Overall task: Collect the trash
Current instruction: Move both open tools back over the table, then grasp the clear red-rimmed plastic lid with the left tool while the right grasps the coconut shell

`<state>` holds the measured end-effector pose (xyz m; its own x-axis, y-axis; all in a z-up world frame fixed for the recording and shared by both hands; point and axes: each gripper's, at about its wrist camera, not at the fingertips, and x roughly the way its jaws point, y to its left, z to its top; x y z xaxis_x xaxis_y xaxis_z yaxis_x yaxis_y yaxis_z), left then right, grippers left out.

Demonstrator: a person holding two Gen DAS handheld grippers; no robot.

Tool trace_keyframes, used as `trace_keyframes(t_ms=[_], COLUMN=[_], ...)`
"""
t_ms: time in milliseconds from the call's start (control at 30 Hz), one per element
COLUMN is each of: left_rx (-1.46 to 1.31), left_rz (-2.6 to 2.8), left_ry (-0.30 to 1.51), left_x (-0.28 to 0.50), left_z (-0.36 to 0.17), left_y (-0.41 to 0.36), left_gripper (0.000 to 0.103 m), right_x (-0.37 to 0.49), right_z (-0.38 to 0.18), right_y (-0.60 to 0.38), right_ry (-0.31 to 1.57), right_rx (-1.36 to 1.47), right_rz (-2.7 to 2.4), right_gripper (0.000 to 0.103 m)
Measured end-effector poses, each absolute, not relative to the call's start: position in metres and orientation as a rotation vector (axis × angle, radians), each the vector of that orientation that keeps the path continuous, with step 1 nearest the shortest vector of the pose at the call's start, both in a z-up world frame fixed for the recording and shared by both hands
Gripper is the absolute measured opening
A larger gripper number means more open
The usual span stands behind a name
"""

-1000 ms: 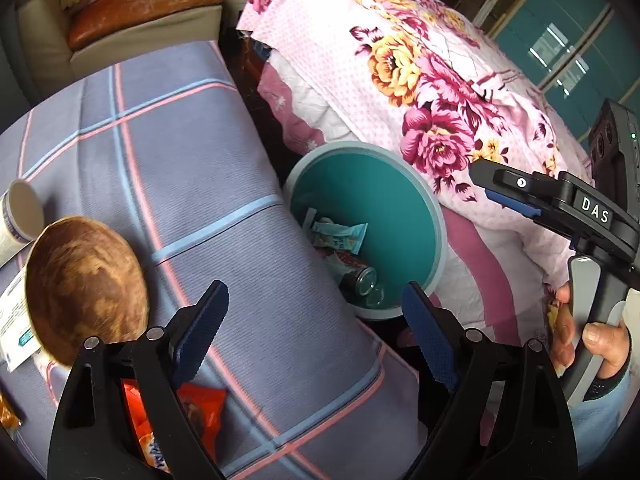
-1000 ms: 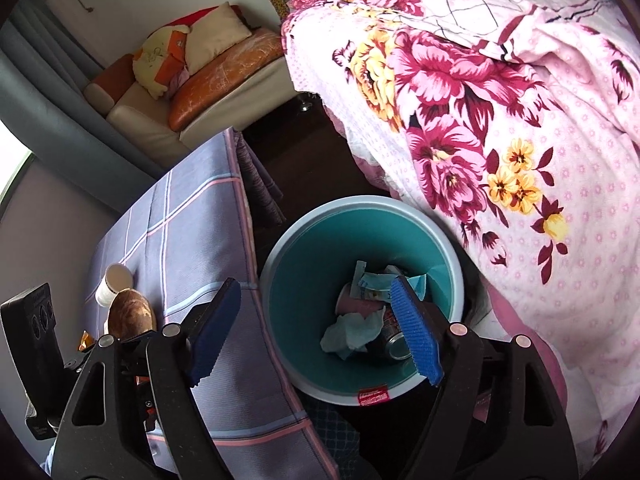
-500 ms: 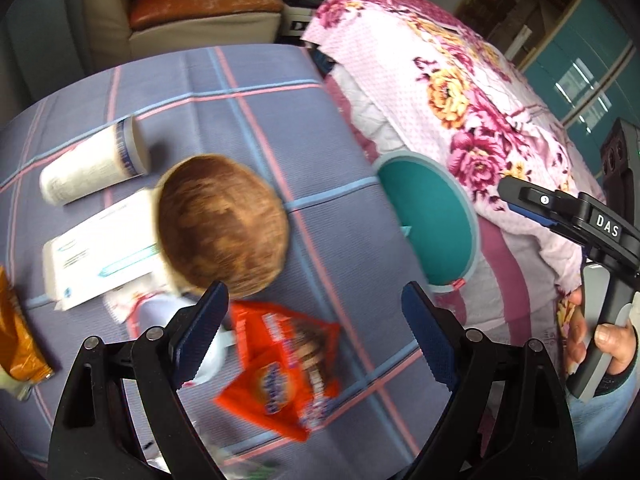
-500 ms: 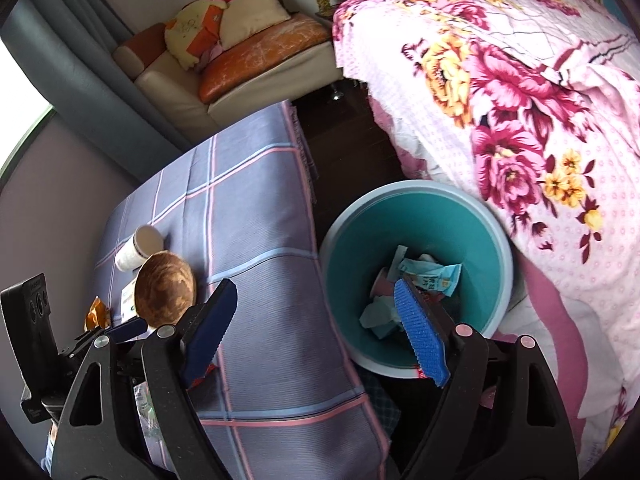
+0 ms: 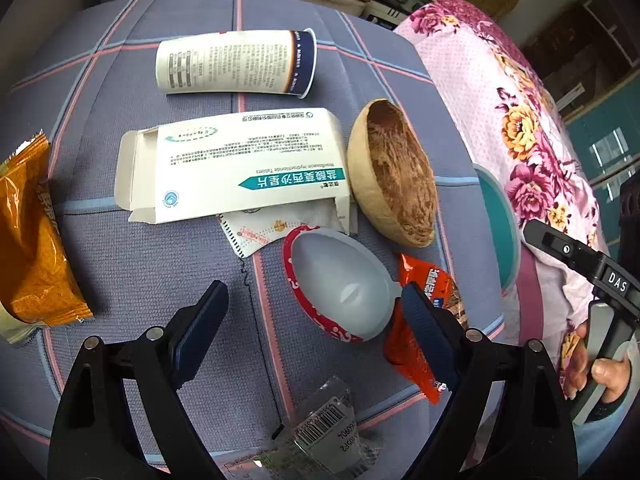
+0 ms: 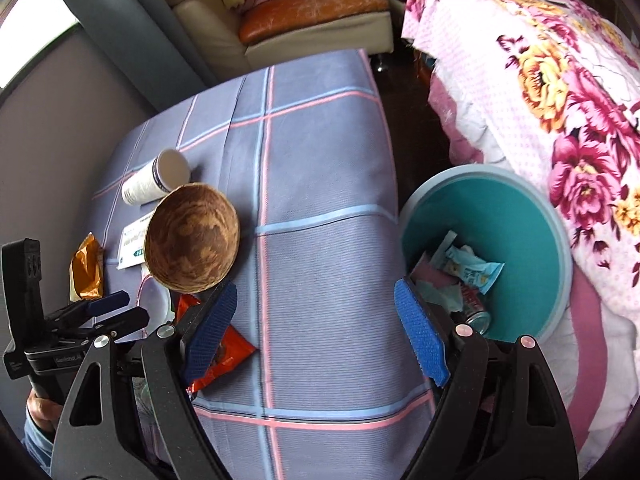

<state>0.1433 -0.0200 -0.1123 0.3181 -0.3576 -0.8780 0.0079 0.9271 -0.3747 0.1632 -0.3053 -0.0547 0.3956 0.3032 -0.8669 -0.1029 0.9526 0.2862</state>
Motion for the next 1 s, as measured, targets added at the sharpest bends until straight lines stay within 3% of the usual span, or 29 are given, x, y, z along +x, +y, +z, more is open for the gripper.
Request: trace_keyframes(t_ms=[133, 200, 267, 300, 367, 633, 733, 1000], left_rx=[-0.319, -0.292, -0.256, -0.240, -0.216, -0.202, -0.218, -0.265], left_rz=[-0.262, -0.263, -0.267, -0.258, -0.244, -0.173, -0.140, -0.136], left_ry=[1.227, 1.218, 1.209, 1.201, 1.194, 1.152, 1.146, 1.147], left_x=[0.144, 0.144, 0.145, 0.145, 0.147, 0.157, 0.160, 0.150], left_z=[-0.116, -0.117, -0.117, -0.117, -0.119, -0.117, -0.115, -0.120], left_y=[-0.023, -0.028, -0.036, -0.039, -0.043, -0.018, 0.000, 0.021], left_gripper=[0.070, 0.069, 0.059, 0.051, 0.012, 0.009, 0.009, 0.010], right_x=[0.167, 0.171, 0.173, 0.174, 0.177, 0.193, 0.204, 0.226], right_z=[-0.064, -0.069, -0.072, -0.074, -0.079, -0.085, -0.089, -0.102], right_y=[-0.292, -0.286, -0.284, -0.282, -0.279, -0.261, -0.249, -0.220], right_ry=[1.167, 1.187, 1.194, 1.195, 1.204, 1.198, 1.207, 1.200], right_rx=[0.186, 0.197, 0.200, 0.208, 0.218, 0.197, 0.178, 0.126], right_rz=[0.275, 0.281, 0.283, 0.291, 0.299, 0.328, 0.352, 0.389], right_gripper=[0.077, 0.077, 0.077, 0.077, 0.077, 0.077, 0.065, 0.050])
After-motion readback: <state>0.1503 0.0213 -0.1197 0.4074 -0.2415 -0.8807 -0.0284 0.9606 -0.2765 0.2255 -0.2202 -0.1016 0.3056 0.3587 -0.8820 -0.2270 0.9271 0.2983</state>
